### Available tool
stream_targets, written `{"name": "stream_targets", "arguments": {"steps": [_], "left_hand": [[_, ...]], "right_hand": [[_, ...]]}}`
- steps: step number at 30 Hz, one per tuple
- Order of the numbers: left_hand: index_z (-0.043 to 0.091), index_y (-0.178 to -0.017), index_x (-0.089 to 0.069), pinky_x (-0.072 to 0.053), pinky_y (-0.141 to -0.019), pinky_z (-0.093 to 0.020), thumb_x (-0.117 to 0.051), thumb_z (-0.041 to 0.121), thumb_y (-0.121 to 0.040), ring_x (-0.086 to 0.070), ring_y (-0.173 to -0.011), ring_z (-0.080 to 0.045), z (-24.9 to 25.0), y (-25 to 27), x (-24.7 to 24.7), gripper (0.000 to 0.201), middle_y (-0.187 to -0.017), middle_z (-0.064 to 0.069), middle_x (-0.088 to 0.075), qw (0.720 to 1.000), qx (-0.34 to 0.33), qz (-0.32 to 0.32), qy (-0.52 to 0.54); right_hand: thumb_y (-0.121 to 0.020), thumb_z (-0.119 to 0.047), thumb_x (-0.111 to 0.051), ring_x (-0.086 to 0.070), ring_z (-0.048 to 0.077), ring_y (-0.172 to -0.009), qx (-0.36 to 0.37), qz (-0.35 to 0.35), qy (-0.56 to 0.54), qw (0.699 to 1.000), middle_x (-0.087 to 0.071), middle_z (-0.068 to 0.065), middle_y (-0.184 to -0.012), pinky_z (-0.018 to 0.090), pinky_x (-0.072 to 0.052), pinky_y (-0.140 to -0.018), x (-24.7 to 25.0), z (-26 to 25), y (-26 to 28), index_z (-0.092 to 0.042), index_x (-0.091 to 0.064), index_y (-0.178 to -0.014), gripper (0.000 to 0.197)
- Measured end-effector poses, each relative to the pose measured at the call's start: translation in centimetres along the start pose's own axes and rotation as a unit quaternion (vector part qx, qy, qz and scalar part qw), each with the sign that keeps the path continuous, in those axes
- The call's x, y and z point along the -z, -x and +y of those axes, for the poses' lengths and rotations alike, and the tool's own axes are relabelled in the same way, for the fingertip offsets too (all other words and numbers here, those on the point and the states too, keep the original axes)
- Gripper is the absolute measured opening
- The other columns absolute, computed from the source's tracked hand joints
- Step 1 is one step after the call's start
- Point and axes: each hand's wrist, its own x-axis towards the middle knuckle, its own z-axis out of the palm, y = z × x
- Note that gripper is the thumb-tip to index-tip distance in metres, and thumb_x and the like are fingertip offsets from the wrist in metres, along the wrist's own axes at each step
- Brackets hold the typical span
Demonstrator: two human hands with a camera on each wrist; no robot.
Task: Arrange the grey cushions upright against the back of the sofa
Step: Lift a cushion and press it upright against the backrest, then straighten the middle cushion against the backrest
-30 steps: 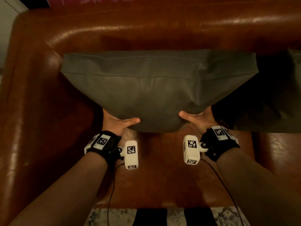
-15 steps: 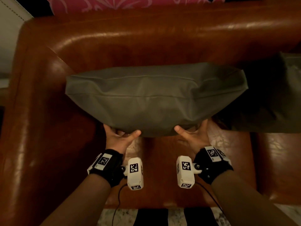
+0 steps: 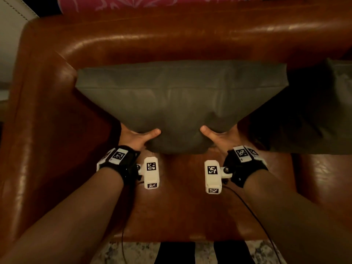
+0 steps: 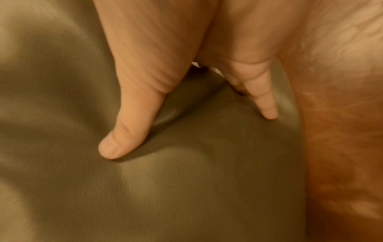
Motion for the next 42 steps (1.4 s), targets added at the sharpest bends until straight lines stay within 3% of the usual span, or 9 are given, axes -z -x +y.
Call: {"name": "stream_targets", "arguments": {"steps": [3,8,13,16,20,25,30,35,42], "left_hand": [[0.028,-0.126,-0.052,-0.050,-0.102,-0.059,-0.098,0.021,-0.046,-0.067,-0.114,-0.022,-0.2,1.9,0.2,0.093,-0.123,-0.001,-0.071,1.000,0.013,0.013,0.004],[0.015,-0.134,-0.053,-0.054,-0.099,-0.051,-0.099,0.053,-0.018,-0.070,-0.112,-0.019,-1.6,2.0,0.7,0.131,-0.121,-0.004,-0.073,1.000,-0.008,0.018,-0.003],[0.029,-0.141,-0.041,-0.051,-0.102,-0.053,-0.102,0.044,-0.030,-0.067,-0.115,-0.015,-0.9,1.7,0.3,0.128,-0.127,0.005,-0.068,1.000,0.003,0.017,-0.009],[0.033,-0.149,-0.031,-0.043,-0.108,-0.054,-0.098,0.028,-0.053,-0.058,-0.120,-0.016,-1.4,3.4,0.3,0.116,-0.134,0.013,-0.058,0.998,0.031,0.039,-0.032],[0.020,-0.156,-0.026,-0.042,-0.107,-0.038,-0.085,0.053,-0.068,-0.052,-0.134,-0.026,-2.3,6.1,-1.2,0.111,-0.149,-0.001,-0.051,0.990,0.101,0.081,-0.052],[0.023,-0.120,-0.059,-0.057,-0.090,-0.053,-0.065,0.073,-0.077,-0.066,-0.109,-0.028,-4.0,10.3,-6.1,0.067,-0.119,-0.003,-0.066,0.976,0.192,0.014,-0.101],[0.014,-0.115,-0.064,-0.052,-0.093,-0.044,-0.064,0.028,-0.096,-0.067,-0.108,-0.027,-4.5,14.6,-15.7,0.024,-0.123,-0.010,-0.069,0.960,0.207,-0.152,-0.108],[0.013,-0.113,-0.064,-0.054,-0.086,-0.040,-0.065,0.018,-0.095,-0.066,-0.101,-0.026,-4.3,15.5,-28.0,0.019,-0.116,-0.012,-0.068,0.963,0.151,-0.162,-0.151],[0.010,-0.141,-0.051,-0.052,-0.077,-0.033,-0.076,0.019,-0.087,-0.060,-0.117,-0.025,-4.5,17.5,-41.3,0.059,-0.134,-0.012,-0.060,0.977,0.090,-0.062,-0.182]], "right_hand": [[-0.066,-0.033,-0.095,-0.065,0.034,-0.131,-0.030,0.000,-0.014,0.999,-0.064,0.000,-0.147,0.062,-0.060,-0.092,0.3,0.3,0.8,-0.027,-0.046,-0.153,0.100],[-0.077,-0.020,-0.092,-0.061,0.030,-0.137,-0.013,0.004,0.004,1.000,-0.061,0.003,-0.151,0.055,-0.055,-0.108,0.5,1.5,1.5,-0.021,-0.041,-0.158,0.096],[-0.075,-0.024,-0.094,-0.052,0.014,-0.140,0.047,0.014,0.060,0.997,-0.050,-0.002,-0.159,0.029,-0.040,-0.115,1.2,0.7,1.5,-0.019,-0.023,-0.167,0.117],[-0.073,-0.016,-0.096,-0.051,0.010,-0.134,0.056,0.031,0.043,0.997,-0.050,-0.005,-0.155,0.032,-0.041,-0.118,1.6,1.0,2.4,-0.023,-0.023,-0.166,0.119],[-0.072,-0.013,-0.096,-0.052,0.010,-0.138,0.037,0.018,0.056,0.998,-0.052,-0.008,-0.152,0.038,-0.043,-0.121,3.0,2.2,3.7,-0.025,-0.026,-0.165,0.117],[-0.089,-0.019,-0.083,-0.060,0.027,-0.139,-0.066,-0.017,0.116,0.991,-0.063,0.010,-0.150,0.048,-0.051,-0.115,6.9,3.5,5.2,-0.014,-0.048,-0.159,0.078],[-0.093,-0.027,-0.079,-0.066,0.032,-0.130,-0.104,-0.011,0.165,0.981,-0.069,0.015,-0.140,0.043,-0.054,-0.111,15.9,5.7,4.5,-0.007,-0.060,-0.149,0.062],[-0.092,-0.028,-0.081,-0.066,0.031,-0.128,-0.101,0.034,0.174,0.979,-0.067,0.017,-0.141,0.050,-0.055,-0.109,29.8,6.7,2.2,-0.007,-0.059,-0.150,0.065],[-0.093,-0.019,-0.080,-0.070,0.025,-0.119,-0.056,0.069,0.163,0.983,-0.074,0.017,-0.127,-0.002,-0.046,-0.064,47.5,4.0,-3.0,0.005,-0.061,-0.140,0.056]]}}
